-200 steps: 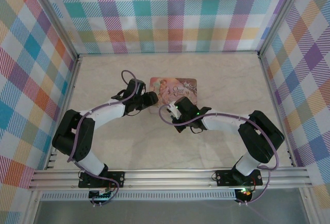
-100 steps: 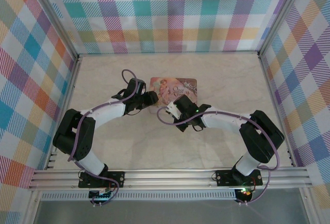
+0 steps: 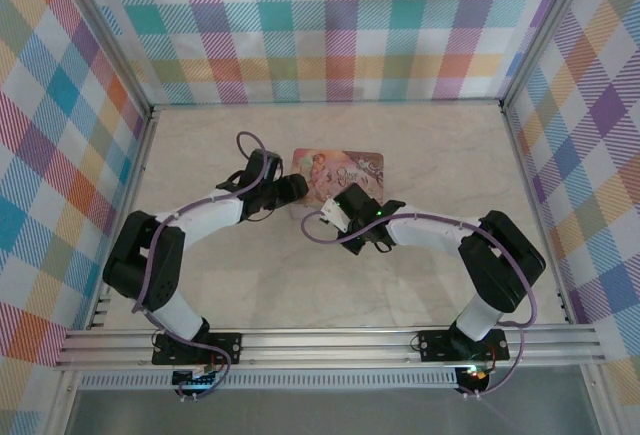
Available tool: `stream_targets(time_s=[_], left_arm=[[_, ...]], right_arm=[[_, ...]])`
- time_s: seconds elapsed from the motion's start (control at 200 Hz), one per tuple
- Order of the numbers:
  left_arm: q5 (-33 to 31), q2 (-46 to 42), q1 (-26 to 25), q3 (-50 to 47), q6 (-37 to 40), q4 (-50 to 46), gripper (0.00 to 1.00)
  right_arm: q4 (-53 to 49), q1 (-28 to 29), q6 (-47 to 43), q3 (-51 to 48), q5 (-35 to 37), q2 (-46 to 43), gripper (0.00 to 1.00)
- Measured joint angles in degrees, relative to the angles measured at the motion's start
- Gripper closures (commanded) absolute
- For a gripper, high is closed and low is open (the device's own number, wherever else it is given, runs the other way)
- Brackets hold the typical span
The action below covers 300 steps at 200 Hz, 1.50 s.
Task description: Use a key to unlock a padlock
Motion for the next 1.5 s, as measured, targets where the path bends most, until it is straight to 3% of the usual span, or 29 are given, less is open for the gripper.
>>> stream_targets(time_s=[0.35,0.685,1.03,1.5], left_arm=[[3.96,-14.99,0.2,-4.85,2.23,-3.89,0.34],[9.75,-26.25,0.22,-12.85,2.62,-16.61,0.34],[17.03,-26.84,-0.37,-14.25,3.67,-20.24,0.33],[18.12,-25.59,-1.42,-14.97,3.69,-20.0,0.33]], right_arm=[[0.7,0.0,-1.29,0.0,0.0,0.0,1.0],[1.18,0.0,-3.63,-0.17,0.07,0.0,1.0],[3.69,0.0,-8.24,-1.62,1.73,0.0,1.0],[6.93,0.02,-15.17,-2.93,4.44,0.0,1.0]])
